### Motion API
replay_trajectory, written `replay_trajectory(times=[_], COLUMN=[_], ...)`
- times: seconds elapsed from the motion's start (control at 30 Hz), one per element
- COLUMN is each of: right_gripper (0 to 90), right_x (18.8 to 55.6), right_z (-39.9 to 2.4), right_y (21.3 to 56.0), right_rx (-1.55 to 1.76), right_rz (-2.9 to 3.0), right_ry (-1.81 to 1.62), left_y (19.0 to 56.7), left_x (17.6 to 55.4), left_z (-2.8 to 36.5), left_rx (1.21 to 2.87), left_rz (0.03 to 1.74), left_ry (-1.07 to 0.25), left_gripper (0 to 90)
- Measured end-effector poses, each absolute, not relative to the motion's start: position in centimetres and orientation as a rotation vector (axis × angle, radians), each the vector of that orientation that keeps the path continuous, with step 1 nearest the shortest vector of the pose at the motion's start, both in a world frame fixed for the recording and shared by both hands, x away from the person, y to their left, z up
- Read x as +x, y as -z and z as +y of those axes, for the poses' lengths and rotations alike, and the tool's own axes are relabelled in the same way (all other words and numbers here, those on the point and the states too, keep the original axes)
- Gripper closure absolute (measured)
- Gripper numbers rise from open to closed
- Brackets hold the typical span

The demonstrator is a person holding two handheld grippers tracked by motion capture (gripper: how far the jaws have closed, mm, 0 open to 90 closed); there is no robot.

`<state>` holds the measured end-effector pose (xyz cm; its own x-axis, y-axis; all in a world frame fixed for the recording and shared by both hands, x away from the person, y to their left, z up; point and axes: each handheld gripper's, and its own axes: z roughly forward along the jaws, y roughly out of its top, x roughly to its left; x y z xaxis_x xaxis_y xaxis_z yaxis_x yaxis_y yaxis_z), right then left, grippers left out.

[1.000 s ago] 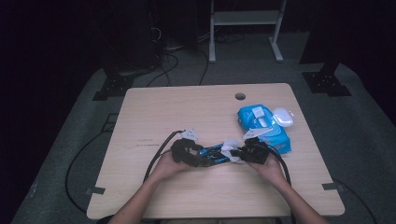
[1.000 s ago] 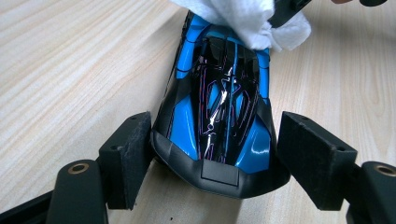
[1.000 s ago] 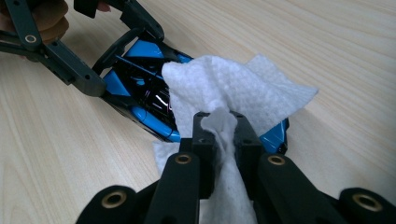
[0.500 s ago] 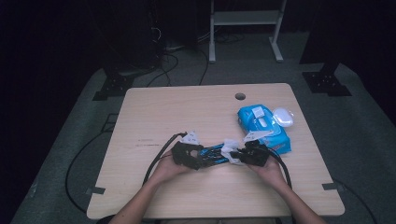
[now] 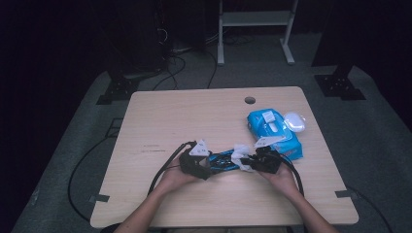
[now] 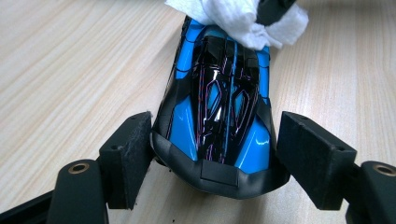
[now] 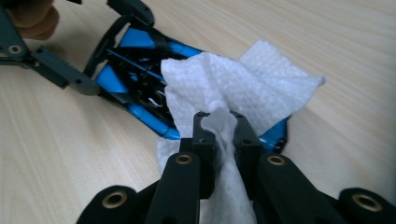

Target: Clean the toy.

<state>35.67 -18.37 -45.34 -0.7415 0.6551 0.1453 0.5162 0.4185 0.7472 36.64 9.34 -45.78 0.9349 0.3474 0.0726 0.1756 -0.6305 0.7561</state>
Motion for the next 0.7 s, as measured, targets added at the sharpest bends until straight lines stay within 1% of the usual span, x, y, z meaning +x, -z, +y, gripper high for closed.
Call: replay_trajectory(times=[0.23, 0.37, 0.43, 0.5, 0.63, 0.7], right_gripper=[81.8, 80.5, 76.2, 67.1, 53.0, 48.7], right_x=[36.6, 37.5, 38.1, 38.8, 39.8, 40.3], right_z=[-19.4, -19.1, -19.0, -18.8, -18.2, -17.9], right_y=[44.0, 43.4, 43.3, 43.3, 43.4, 43.5], right_rx=[1.074, 1.055, 1.048, 1.033, 1.025, 1.032], right_rz=[2.466, 2.504, 2.536, 2.583, 2.656, 2.697], right_ry=[-1.198, -1.171, -1.177, -1.156, -1.108, -1.093], left_y=[45.8, 45.9, 45.8, 45.9, 45.9, 45.8], left_x=[36.0, 35.6, 35.4, 35.4, 35.3, 35.3], left_z=[9.2, 9.1, 9.1, 9.1, 9.1, 9.1], left_rx=[2.254, 2.256, 2.263, 2.261, 2.262, 2.272], left_rz=[0.328, 0.291, 0.271, 0.265, 0.255, 0.240], left_ry=[-0.328, -0.373, -0.391, -0.399, -0.404, -0.417], left_gripper=[27.2, 27.2, 27.2, 27.2, 27.2, 27.2])
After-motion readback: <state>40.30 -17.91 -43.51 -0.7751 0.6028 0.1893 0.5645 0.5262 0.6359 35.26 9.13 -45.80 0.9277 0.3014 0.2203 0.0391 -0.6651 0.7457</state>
